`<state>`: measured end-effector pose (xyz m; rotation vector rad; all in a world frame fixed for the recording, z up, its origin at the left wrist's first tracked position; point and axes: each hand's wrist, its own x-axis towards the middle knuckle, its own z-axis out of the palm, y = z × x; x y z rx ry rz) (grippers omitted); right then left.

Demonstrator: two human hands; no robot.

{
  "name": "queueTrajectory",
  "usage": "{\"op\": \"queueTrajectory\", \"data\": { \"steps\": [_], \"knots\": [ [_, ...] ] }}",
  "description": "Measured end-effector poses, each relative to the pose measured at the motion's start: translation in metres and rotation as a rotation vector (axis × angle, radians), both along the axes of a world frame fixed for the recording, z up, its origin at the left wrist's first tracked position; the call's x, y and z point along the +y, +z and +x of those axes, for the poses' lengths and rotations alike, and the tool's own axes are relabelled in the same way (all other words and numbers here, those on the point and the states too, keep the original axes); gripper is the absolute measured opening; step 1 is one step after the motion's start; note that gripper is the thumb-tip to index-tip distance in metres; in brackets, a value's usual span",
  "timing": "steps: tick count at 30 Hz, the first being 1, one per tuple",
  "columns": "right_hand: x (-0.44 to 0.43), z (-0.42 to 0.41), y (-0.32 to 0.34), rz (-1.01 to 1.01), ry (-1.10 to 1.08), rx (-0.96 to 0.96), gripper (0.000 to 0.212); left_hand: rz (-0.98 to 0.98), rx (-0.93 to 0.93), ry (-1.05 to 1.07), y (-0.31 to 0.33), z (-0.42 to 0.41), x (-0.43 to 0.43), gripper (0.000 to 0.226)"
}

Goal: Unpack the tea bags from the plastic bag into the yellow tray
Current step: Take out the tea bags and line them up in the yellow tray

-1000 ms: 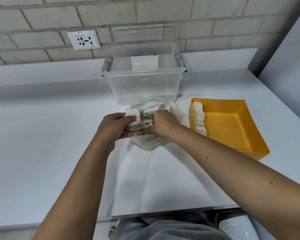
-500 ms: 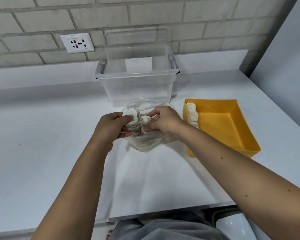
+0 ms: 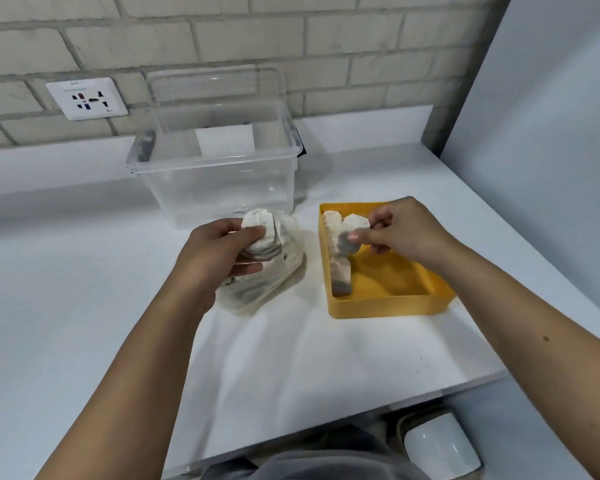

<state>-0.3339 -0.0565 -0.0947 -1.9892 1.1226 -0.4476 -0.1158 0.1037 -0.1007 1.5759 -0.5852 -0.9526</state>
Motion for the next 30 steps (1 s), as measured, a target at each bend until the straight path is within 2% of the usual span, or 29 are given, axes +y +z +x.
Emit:
{"op": "queueTrajectory", "data": {
  "steps": [3,6,10,14,19,22,24,26,28,30],
  "knots": [
    [-0.001,-0.012,-0.02,0.15,0.139,0.157,0.024,0.01,0.009,-0.035,-0.005,-0.014,-0.01,0.016],
    [0.003,-0.01,-0.04,0.236,0.21,0.214,0.021,0.013,0.025,-0.047,-0.009,-0.026,-0.016,0.012],
    [0.007,0.001,-0.057,0.066,0.188,0.27,0.018,0.027,0.026,-0.064,-0.015,-0.031,-0.018,0.02],
    [0.008,0.005,-0.06,-0.055,0.113,0.29,0.023,0.033,0.031,-0.08,-0.018,-0.032,-0.015,0.02],
    [0.009,0.008,-0.066,-0.093,0.059,0.262,0.021,0.055,0.071,-0.081,-0.025,-0.035,-0.013,0.02],
    [0.012,0.007,-0.065,-0.101,0.028,0.244,0.027,0.069,0.141,-0.1,-0.031,-0.04,-0.012,0.018],
    [0.015,0.006,-0.06,-0.175,-0.031,0.181,0.031,0.067,0.163,-0.098,-0.034,-0.044,-0.012,0.016],
    [0.024,0.008,-0.05,-0.228,-0.097,-0.003,0.025,0.062,0.164,-0.083,-0.035,-0.048,-0.012,0.015],
    [0.036,0.013,-0.04,-0.132,-0.105,-0.223,0.013,0.058,0.154,-0.09,-0.036,-0.051,-0.013,0.015],
    [0.047,0.017,-0.035,-0.011,-0.086,-0.315,0.007,0.051,0.15,-0.11,-0.035,-0.054,-0.014,0.02]
  ]
}}
